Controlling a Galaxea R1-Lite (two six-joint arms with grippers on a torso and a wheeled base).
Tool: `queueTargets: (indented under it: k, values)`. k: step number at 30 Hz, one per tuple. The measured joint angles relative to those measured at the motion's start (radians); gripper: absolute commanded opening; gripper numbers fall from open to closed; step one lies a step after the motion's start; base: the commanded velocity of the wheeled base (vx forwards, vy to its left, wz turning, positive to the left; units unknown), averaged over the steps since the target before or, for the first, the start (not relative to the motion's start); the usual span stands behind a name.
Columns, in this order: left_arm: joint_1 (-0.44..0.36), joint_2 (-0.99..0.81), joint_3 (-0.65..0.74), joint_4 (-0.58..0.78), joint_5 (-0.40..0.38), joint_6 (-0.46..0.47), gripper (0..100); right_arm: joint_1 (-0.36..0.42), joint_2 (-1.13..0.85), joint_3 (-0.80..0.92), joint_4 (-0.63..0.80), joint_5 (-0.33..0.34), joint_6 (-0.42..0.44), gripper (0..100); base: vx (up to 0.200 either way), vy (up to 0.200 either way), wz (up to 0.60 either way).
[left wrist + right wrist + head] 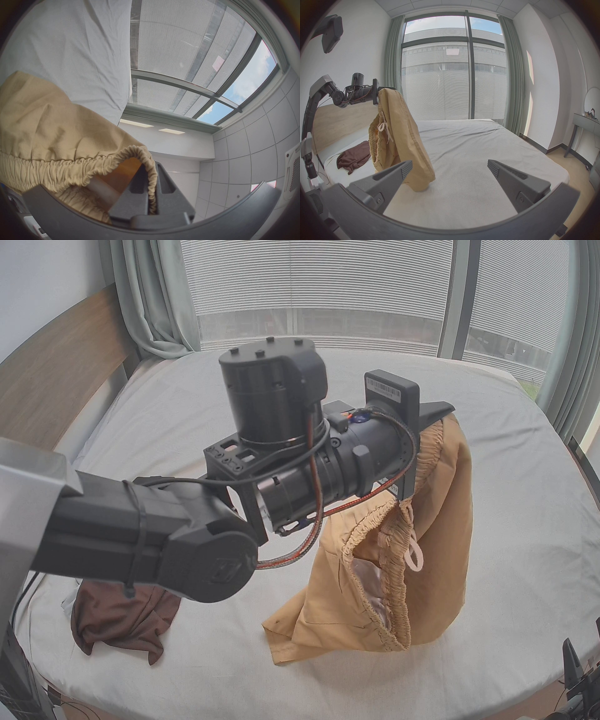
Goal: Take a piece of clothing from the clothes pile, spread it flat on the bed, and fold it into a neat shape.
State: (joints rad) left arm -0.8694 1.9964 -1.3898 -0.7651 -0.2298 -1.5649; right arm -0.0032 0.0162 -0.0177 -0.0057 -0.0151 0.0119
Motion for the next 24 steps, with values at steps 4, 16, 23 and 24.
queueTargets:
  k: [4, 16, 23, 24]
  values:
    - [0.024, 0.023, -0.001, -0.022, 0.041, -0.004, 0, 0.0, 0.0, 0.0, 0.0, 0.0, 0.0, 100, 0.0, 0.0, 0.0]
    - [0.093, 0.031, 0.047, -0.037, 0.05, -0.002, 0, 0.0, 0.0, 0.0, 0.0, 0.0, 0.0, 100, 0.0, 0.0, 0.0]
    - [0.095, 0.031, 0.049, -0.037, 0.05, -0.002, 0, 0.0, 0.0, 0.0, 0.0, 0.0, 0.0, 100, 0.0, 0.0, 0.0]
    - [0.095, 0.031, 0.049, -0.037, 0.05, -0.002, 0, 0.0, 0.0, 0.0, 0.0, 0.0, 0.0, 100, 0.0, 0.0, 0.0]
